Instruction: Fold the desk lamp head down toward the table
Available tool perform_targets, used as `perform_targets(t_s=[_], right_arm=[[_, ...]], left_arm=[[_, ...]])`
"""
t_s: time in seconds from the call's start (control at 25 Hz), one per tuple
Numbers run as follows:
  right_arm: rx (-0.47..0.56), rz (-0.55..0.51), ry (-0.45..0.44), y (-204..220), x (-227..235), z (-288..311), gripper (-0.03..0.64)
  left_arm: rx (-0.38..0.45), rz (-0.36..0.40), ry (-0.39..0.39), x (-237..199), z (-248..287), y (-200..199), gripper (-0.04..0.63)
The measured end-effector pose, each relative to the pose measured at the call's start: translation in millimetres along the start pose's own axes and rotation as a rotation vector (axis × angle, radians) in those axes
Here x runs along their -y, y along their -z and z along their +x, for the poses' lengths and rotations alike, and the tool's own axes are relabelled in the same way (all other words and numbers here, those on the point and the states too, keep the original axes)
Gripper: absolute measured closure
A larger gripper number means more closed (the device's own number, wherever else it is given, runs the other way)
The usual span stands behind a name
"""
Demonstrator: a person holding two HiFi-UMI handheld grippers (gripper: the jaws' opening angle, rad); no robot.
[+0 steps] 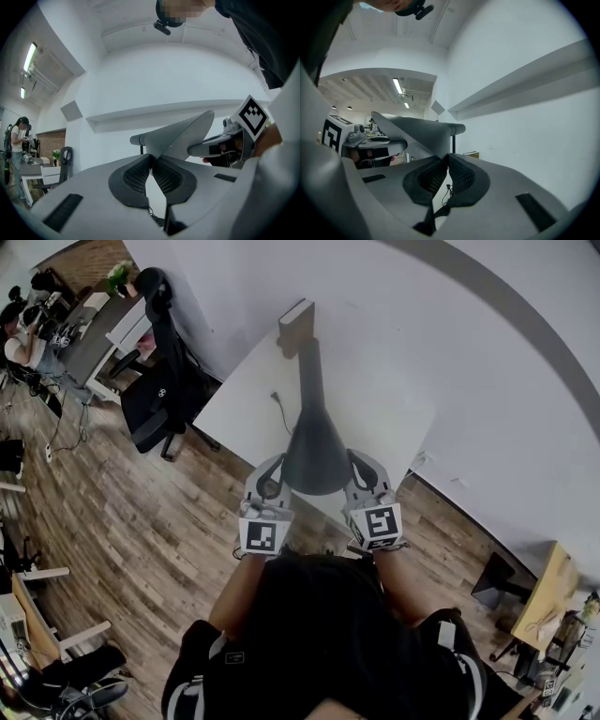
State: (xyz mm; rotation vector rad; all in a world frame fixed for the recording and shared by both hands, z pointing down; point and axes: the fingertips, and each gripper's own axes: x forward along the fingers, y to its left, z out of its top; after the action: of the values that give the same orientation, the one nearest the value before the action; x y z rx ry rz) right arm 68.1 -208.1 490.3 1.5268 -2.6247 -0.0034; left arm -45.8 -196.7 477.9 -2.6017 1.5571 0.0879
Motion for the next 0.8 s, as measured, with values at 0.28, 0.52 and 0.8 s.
perform_targets(t_s=[0.28,0.52,0.8], right_arm=[[-0.017,-0.024,0.021,22.4,1.7,3.4,0.592],[-0.017,-0.034,0.028,23.8,0.9,7.0,0.592],[-0.027,-0.058,0.023,25.4,1.1,10.2,0.592]], left_arm=[[0.043,0.044,-0.008,1.7,0.3,19.1,0.558],[0.033,0.091,0.008,0.9,2.5,24.2,0.558],[0.006,0.106,0.018,-1.3,3.8,28.1,0.558]])
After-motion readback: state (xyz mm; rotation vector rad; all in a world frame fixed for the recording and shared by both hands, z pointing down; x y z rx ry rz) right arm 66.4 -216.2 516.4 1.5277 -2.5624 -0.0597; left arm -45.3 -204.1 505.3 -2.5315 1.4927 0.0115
